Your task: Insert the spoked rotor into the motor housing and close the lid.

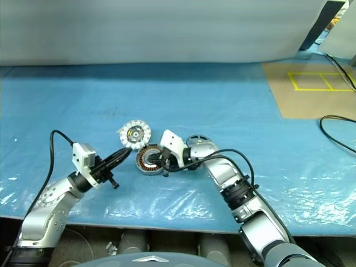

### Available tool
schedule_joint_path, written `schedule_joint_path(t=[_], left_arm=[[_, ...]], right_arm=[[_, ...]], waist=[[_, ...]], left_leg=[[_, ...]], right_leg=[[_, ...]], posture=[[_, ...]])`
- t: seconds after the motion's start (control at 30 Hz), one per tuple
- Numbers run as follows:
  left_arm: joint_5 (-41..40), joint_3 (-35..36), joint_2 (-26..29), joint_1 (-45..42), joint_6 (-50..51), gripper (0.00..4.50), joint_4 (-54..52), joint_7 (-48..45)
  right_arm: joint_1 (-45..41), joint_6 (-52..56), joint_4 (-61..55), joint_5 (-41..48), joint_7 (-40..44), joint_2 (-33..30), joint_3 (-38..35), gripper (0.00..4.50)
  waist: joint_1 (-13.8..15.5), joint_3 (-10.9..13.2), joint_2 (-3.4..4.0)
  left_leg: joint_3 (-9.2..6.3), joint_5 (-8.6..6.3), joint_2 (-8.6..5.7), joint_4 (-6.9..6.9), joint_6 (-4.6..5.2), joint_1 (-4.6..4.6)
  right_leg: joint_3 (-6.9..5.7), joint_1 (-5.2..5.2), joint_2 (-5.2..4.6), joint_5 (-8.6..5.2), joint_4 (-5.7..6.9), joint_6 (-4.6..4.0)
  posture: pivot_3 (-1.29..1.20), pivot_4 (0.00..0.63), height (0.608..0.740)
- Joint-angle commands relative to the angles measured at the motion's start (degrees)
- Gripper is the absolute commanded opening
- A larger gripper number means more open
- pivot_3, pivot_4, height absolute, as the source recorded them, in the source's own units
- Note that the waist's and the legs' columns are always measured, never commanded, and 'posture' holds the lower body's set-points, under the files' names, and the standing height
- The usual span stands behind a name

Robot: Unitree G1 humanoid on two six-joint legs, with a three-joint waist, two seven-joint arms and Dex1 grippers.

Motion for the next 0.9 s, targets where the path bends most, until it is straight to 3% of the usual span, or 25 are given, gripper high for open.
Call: schedule_joint_path(t=[0.03,0.33,0.53,0.9], left_arm=[[0.18,0.67,-0.14,-0.2,-1.68,0.0,-0.02,-0.39],[-0.72,0.72,-0.36,-1.64,-2.31,0.0,1.16,-1.34],[1.0,-0.54,0.71,-2.52,-3.74,0.0,3.04,-4.21],[4.03,-2.43,-0.9,-2.26,-8.27,0.0,4.81,-5.43]], right_arm=[[-0.54,-0.42,1.93,-2.17,-0.67,-0.24,0.87,0.04],[-0.98,1.96,-3.09,6.96,0.48,0.21,-9.12,0.04],[-1.93,3.78,-5.86,7.58,1.88,-5.9,-12.74,0.04],[-6.21,4.76,-2.18,2.75,6.41,-17.58,-11.12,0.04]], waist=[[0.02,0.0,0.0],[0.17,0.0,0.0],[0.19,0.0,0.0],[0.07,0.01,0.01]], left_leg=[[0.0,0.0,0.0,0.01,0.0,0.01],[0.0,0.0,-0.01,0.09,0.01,0.01],[-0.01,0.0,0.0,0.05,0.0,-0.01],[0.01,0.0,0.0,0.08,0.01,-0.01]], right_leg=[[0.0,0.01,0.0,0.0,0.0,0.0],[0.03,0.06,-0.01,0.0,0.02,0.0],[0.0,0.03,0.0,0.12,0.0,0.19],[0.04,0.04,0.01,0.01,0.03,0.0]], posture=[[0.0,0.15,0.74],[0.0,0.15,0.74],[0.0,0.15,0.74],[0.0,0.15,0.74]])
